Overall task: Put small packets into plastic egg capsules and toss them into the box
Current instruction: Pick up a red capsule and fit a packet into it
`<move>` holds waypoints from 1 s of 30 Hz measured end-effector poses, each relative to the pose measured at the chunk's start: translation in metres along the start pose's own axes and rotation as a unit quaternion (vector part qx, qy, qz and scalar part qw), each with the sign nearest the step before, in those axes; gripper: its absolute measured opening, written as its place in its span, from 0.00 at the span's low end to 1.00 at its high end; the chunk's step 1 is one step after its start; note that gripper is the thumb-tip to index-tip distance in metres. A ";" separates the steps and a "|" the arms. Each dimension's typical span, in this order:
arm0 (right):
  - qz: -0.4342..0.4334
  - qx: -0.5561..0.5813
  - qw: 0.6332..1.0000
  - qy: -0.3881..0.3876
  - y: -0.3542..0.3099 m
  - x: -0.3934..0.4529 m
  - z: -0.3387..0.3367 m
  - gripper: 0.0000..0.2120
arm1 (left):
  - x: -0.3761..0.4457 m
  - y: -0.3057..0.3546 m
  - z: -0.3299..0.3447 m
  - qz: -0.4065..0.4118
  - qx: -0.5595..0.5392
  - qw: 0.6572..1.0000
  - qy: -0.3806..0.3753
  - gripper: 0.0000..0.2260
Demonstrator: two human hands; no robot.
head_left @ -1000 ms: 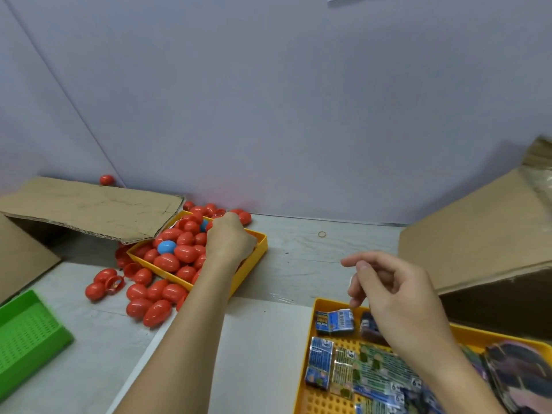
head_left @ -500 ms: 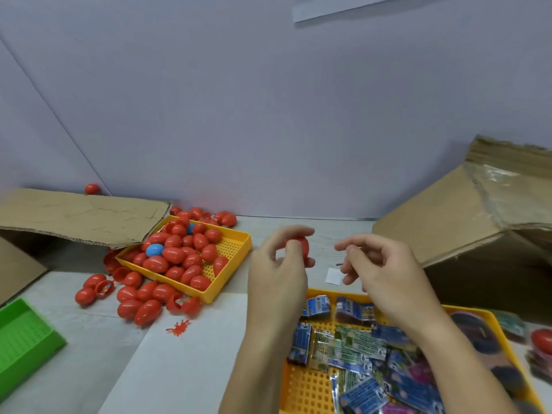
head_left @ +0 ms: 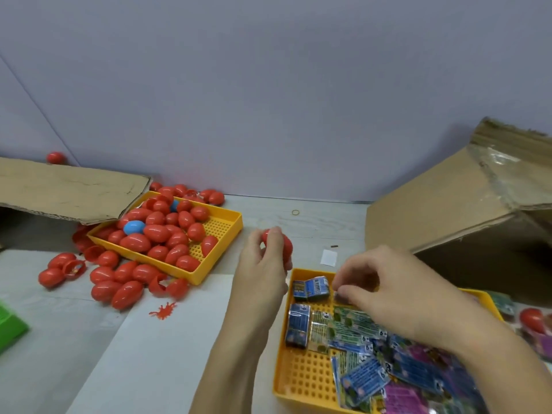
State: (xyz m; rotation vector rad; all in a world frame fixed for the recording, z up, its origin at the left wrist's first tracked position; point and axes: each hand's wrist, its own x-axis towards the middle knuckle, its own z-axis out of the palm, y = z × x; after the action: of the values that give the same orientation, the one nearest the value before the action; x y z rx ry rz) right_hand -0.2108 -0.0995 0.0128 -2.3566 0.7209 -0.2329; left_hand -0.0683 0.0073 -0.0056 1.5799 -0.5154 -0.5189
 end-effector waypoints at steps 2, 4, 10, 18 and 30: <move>0.002 -0.032 0.999 0.001 0.003 -0.007 -0.001 0.05 | 0.000 0.003 0.002 -0.029 -0.072 0.997 -0.023 0.14; 0.005 -0.053 0.999 0.003 0.006 -0.015 -0.002 0.05 | -0.001 0.007 0.003 -0.059 -0.153 0.985 -0.056 0.15; 0.021 -0.082 0.996 -0.003 0.015 -0.029 -0.003 0.02 | -0.009 0.015 0.003 -0.138 -0.378 0.900 -0.166 0.17; -0.073 -0.050 0.994 0.057 0.011 -0.024 0.008 0.09 | -0.013 0.018 0.011 -0.144 -0.441 0.867 -0.179 0.13; -0.104 -0.020 0.990 0.096 0.012 -0.024 0.007 0.12 | -0.018 0.022 0.018 -0.148 -0.448 0.870 -0.144 0.10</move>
State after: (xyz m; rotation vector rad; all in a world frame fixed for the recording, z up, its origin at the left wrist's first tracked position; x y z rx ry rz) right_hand -0.2337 -0.0894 0.0003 -2.4704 0.5713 -0.5457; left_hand -0.0938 0.0025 0.0155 0.6750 -0.1823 -1.0599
